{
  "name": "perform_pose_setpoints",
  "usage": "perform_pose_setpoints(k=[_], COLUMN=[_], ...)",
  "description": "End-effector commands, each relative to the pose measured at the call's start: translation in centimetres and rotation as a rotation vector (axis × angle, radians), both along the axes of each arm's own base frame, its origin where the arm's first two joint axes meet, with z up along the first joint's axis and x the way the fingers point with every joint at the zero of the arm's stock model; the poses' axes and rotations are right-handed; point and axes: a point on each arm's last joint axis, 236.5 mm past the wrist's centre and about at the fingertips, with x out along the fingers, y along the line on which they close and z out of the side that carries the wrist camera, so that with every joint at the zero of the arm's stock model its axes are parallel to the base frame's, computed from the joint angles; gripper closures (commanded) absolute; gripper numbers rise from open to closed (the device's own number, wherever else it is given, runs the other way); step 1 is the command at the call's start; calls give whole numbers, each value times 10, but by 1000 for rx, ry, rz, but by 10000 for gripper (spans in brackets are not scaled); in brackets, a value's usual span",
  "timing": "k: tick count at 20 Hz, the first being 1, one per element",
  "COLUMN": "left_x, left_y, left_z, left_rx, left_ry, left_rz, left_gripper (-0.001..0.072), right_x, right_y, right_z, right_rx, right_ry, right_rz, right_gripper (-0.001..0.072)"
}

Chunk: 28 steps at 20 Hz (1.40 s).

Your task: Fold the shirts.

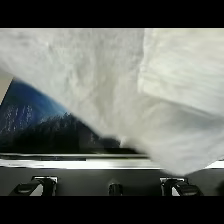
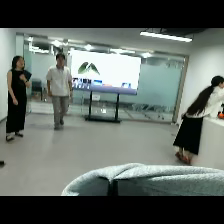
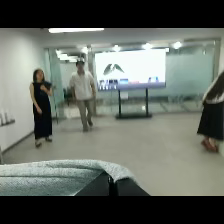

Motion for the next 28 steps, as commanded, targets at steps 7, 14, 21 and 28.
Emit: perform_pose_setpoints(k=[7, 14, 21, 28], left_x=[233, 272, 215, 13], left_y=[14, 1, 22, 50], left_z=[-419, -587, -562, -614], left_rx=[46, -62, -81, -473], left_ry=[1101, 1357, 1593, 1977], left_rz=[-53, -103, -204, -207], left_gripper=[671, 671, 13, 164], right_x=[264, 345, 298, 128], right_y=[13, 71, 33, -51], right_z=[-399, -534, -511, -556], right_rx=[116, 542, 528, 517], right_ry=[1115, 1184, 1337, 1976], right_rz=[-27, 71, 169, 129], right_gripper=[664, 664, 144, 156])
